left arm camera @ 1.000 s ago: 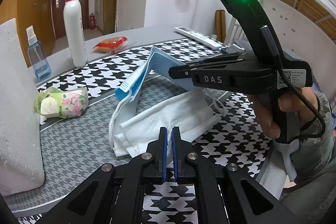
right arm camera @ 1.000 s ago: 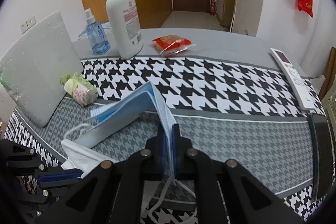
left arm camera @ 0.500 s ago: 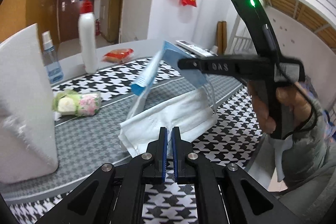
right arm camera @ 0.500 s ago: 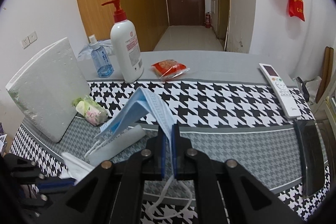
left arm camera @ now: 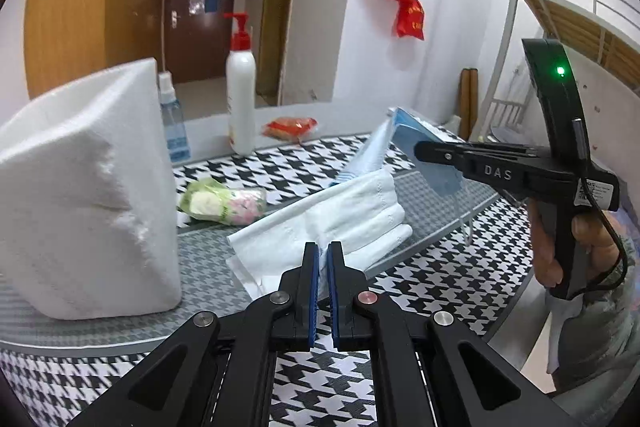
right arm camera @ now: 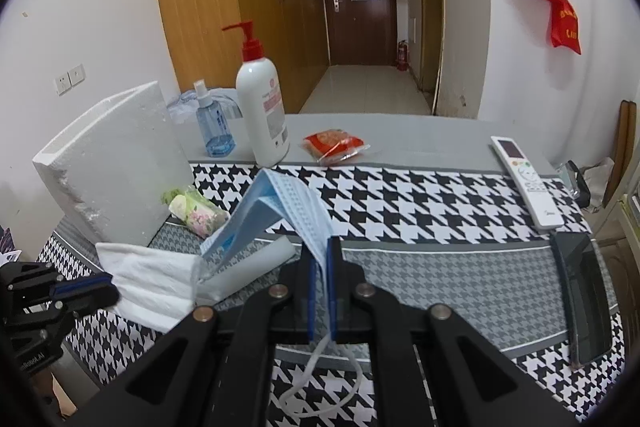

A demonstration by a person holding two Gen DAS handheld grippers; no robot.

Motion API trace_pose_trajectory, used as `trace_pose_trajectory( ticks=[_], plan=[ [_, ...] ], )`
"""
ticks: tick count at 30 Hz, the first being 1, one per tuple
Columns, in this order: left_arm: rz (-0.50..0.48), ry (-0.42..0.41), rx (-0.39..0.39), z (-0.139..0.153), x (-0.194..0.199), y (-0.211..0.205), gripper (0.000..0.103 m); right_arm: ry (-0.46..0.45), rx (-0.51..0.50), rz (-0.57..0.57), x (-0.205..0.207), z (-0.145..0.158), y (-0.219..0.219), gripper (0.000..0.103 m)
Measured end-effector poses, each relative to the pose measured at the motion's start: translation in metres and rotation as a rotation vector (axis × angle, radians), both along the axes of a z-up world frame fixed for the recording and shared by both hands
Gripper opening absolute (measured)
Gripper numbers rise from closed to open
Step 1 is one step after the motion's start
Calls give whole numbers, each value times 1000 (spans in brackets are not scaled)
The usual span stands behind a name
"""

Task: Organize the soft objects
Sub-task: 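Lift and carry the white masks and blue mask toward the white foam box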

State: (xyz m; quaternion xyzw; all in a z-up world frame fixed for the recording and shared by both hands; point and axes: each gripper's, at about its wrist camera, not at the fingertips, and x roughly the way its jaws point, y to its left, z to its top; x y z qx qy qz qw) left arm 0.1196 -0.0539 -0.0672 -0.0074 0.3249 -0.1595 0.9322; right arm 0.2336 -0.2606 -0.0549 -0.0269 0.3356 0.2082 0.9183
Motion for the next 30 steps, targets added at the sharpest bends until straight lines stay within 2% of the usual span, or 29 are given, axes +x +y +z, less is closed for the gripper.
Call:
trace_pose_trajectory(
  ticks=[5, 14, 30],
  plan=[
    [53, -43, 19, 11, -9, 5, 5, -18, 0, -4, -8, 8, -2, 7],
    [89, -84, 13, 25, -20, 12, 5, -79, 13, 19, -33, 26, 3, 7],
    [151, -162, 16, 45, -41, 18, 5, -118, 39, 14, -59, 36, -6, 7]
  ],
)
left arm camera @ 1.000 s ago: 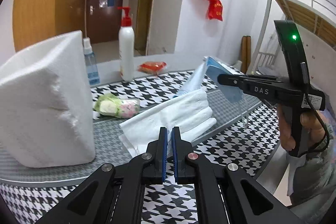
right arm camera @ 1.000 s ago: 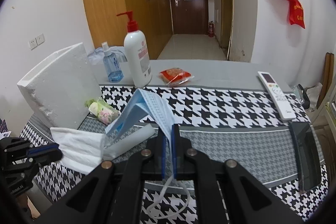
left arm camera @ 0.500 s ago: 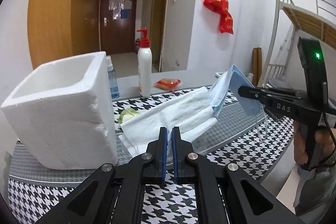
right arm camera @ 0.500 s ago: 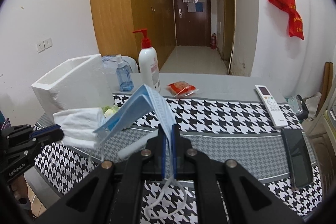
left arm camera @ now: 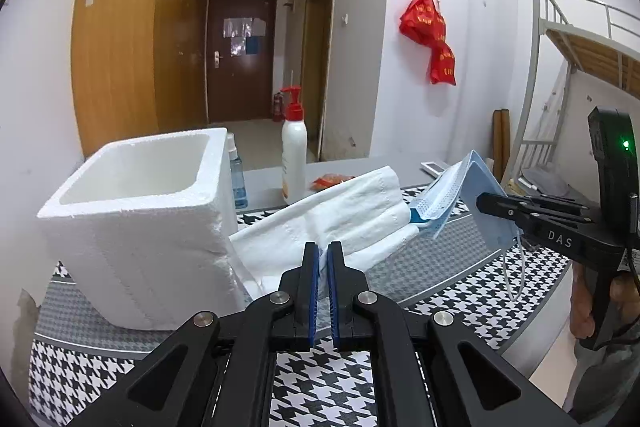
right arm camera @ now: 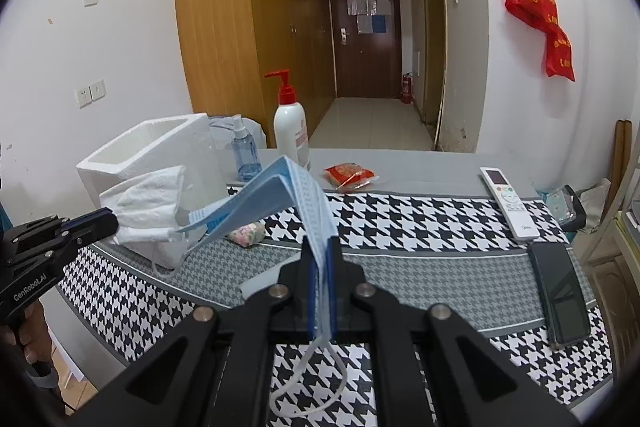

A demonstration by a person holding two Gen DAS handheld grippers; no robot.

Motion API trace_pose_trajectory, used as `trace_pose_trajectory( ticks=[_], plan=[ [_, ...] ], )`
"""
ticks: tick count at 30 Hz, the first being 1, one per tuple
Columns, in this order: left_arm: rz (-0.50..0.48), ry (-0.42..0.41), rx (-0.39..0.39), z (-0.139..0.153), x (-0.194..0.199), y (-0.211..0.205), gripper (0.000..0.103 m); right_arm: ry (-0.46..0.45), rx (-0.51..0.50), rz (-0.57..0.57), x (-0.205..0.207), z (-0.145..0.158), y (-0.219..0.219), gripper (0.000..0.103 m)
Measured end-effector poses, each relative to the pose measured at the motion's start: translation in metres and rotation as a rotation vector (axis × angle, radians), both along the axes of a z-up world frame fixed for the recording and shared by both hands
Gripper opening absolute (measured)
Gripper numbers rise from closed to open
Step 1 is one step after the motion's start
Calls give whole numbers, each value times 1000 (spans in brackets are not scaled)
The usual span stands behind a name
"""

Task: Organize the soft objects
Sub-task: 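Lift and carry the white masks and blue mask toward the white foam box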

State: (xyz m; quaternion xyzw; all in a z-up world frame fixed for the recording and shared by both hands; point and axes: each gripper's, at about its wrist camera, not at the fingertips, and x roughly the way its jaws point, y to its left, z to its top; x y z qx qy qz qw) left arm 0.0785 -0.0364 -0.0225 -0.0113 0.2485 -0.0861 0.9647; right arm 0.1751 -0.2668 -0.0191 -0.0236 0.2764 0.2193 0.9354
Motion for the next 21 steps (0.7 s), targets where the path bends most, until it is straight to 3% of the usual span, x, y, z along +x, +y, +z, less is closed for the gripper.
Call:
trace_pose_trajectory(
  ticks=[21],
  plan=[
    [72, -47, 4, 16, -22, 14, 5, -36, 27, 21, -24, 10, -3, 7]
  ],
)
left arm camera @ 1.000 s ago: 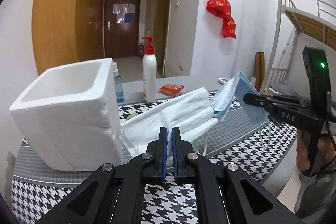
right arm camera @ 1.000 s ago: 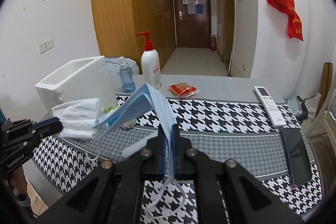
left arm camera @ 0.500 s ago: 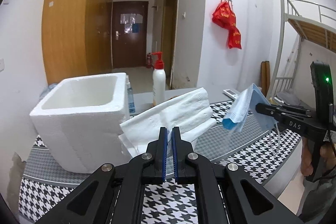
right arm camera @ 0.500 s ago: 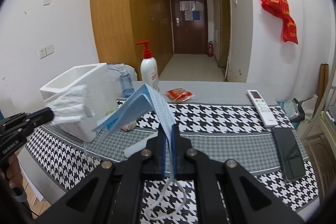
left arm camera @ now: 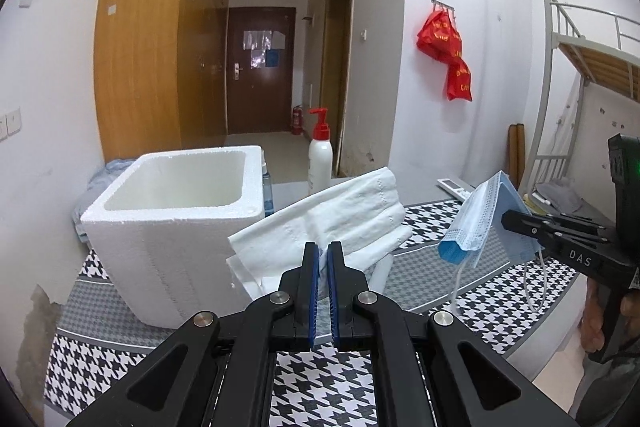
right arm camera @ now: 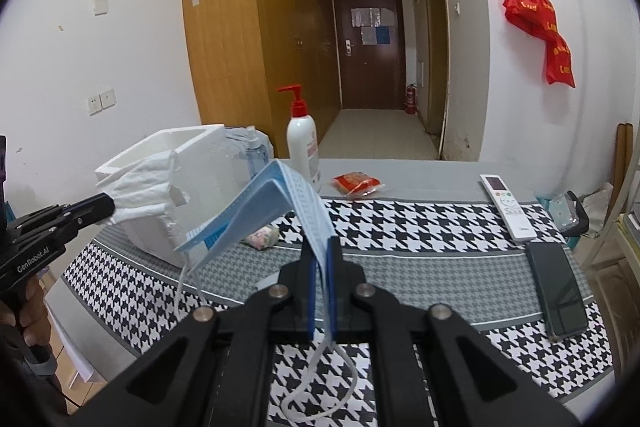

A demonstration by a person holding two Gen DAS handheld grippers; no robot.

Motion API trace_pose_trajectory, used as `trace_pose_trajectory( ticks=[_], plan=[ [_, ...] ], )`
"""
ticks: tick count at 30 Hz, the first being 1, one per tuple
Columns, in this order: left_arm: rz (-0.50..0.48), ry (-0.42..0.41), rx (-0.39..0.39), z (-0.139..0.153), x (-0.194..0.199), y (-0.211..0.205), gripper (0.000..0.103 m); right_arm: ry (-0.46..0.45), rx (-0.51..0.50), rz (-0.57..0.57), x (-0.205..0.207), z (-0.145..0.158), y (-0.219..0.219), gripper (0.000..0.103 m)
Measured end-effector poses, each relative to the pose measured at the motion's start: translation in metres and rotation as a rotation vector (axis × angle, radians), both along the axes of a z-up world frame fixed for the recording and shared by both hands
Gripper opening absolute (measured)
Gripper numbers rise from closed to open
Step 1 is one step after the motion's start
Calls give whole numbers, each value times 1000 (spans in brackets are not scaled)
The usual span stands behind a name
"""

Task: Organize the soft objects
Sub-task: 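Lift and carry the white masks and blue mask toward the white foam box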

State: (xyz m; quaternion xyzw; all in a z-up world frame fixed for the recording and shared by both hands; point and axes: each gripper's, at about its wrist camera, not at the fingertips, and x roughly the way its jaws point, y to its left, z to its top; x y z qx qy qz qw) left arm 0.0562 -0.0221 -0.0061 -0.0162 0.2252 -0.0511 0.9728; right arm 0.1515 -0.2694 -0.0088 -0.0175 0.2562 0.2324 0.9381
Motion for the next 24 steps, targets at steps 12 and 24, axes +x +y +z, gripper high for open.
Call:
trace_pose_trajectory(
  ticks=[12, 24],
  plan=[
    [9, -43, 14, 16, -5, 3, 5, -25, 15, 28, -1, 10, 10, 7],
    [43, -81, 41, 33, -2, 12, 5, -61, 33, 58, 1, 23, 19, 7]
  ],
)
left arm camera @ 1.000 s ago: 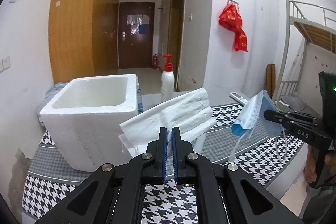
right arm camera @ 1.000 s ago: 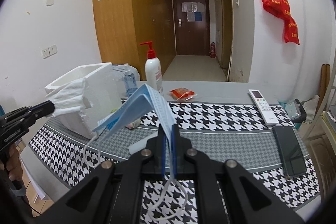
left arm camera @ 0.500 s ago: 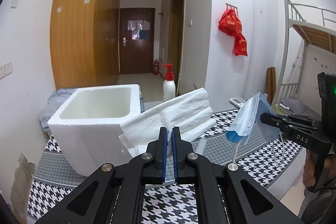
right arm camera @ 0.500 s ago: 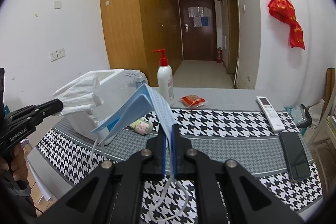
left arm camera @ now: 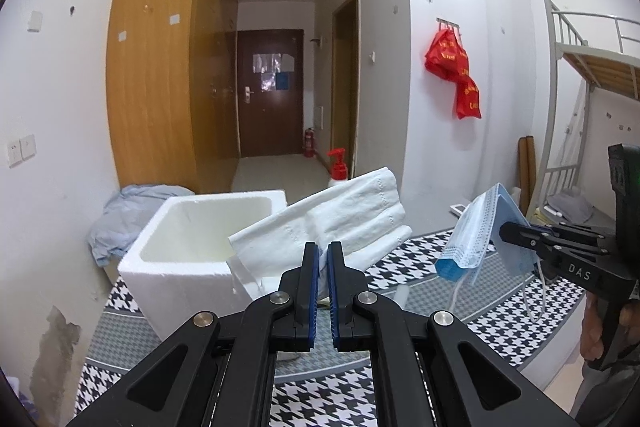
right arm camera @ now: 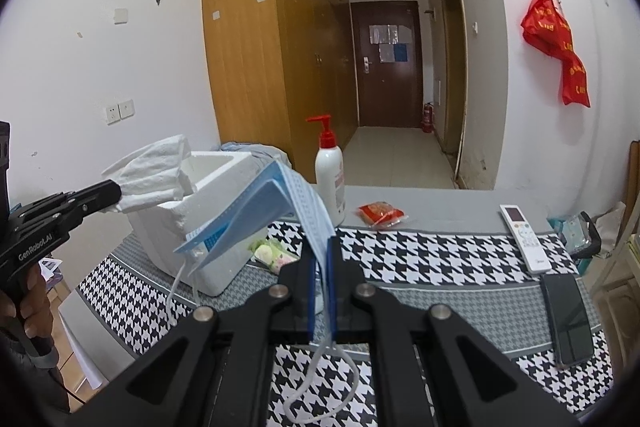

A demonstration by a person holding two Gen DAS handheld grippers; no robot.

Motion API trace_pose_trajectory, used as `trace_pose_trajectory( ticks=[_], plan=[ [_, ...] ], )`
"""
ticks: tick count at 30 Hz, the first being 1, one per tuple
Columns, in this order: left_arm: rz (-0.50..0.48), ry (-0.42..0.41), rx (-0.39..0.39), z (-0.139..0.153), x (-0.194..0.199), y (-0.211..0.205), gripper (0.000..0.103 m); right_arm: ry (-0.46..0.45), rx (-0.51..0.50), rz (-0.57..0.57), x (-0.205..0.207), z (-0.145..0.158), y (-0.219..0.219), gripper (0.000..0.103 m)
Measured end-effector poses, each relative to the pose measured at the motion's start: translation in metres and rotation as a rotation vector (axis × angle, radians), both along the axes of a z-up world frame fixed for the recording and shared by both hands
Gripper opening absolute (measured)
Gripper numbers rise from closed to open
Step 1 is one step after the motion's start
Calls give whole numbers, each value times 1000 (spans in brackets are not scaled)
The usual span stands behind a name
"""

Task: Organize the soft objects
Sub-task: 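Lift and carry the white masks and blue mask toward the white foam box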

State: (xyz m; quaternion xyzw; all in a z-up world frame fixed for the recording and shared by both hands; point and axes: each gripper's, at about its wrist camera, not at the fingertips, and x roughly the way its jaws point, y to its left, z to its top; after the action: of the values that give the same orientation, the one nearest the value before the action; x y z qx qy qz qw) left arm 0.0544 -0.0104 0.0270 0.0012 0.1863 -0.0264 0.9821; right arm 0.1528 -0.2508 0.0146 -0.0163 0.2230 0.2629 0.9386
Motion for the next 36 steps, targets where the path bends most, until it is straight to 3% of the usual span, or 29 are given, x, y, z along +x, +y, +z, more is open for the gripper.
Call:
trace_pose_trajectory(
  ticks=[18, 36],
  plan=[
    [31, -49, 2, 17, 8, 18, 5, -19, 28, 31, 13, 14, 16, 7],
    [106, -32, 7, 20, 21, 44, 5, -22, 33, 113, 26, 24, 55, 7]
  ],
)
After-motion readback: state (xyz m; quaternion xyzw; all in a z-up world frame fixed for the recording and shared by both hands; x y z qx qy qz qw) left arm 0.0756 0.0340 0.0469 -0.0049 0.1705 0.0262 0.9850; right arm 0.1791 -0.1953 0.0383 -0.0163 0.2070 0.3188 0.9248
